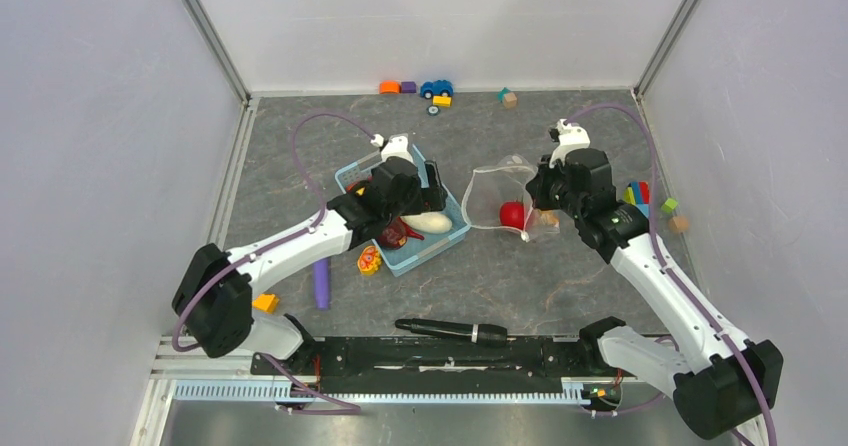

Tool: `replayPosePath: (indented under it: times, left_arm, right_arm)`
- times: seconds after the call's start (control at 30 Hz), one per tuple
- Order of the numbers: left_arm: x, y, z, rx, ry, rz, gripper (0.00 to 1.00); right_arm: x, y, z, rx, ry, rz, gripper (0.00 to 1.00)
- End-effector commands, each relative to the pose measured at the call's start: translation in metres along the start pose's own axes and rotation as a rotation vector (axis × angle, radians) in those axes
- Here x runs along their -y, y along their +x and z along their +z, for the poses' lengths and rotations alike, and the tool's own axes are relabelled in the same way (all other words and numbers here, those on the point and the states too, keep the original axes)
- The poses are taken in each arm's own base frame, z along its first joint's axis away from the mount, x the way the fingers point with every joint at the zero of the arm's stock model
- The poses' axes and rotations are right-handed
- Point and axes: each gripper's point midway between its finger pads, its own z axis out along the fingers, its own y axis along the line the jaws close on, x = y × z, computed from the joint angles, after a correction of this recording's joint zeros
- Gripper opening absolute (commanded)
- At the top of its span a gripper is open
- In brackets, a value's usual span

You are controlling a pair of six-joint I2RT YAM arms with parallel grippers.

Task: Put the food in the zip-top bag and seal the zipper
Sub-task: Pick up the fake vegetable from the bin.

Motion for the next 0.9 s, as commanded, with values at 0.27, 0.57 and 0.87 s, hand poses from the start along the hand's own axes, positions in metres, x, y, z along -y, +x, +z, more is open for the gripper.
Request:
replayPosePath:
  times: [0.27, 0.57, 0.87]
  left_arm:
    - [-0.011, 0.045, 0.014, -0.154, -0.120, -0.266, 1.00]
    - [-0.027, 0.064, 0.020, -0.180, -0.198, -0.325, 1.00]
    - [-0.041, 0.082, 0.038, -0.208, -0.294, -0.327, 1.00]
  right_arm:
    - [0.009, -0.012, -0.001, 0.023, 0.058, -0.030, 0.00]
    - [0.019, -0.010, 0.002, 0.018, 0.112, -0.032, 0.00]
    - [0.019, -0.006, 0.007, -0.005, 0.113, -0.041, 0.00]
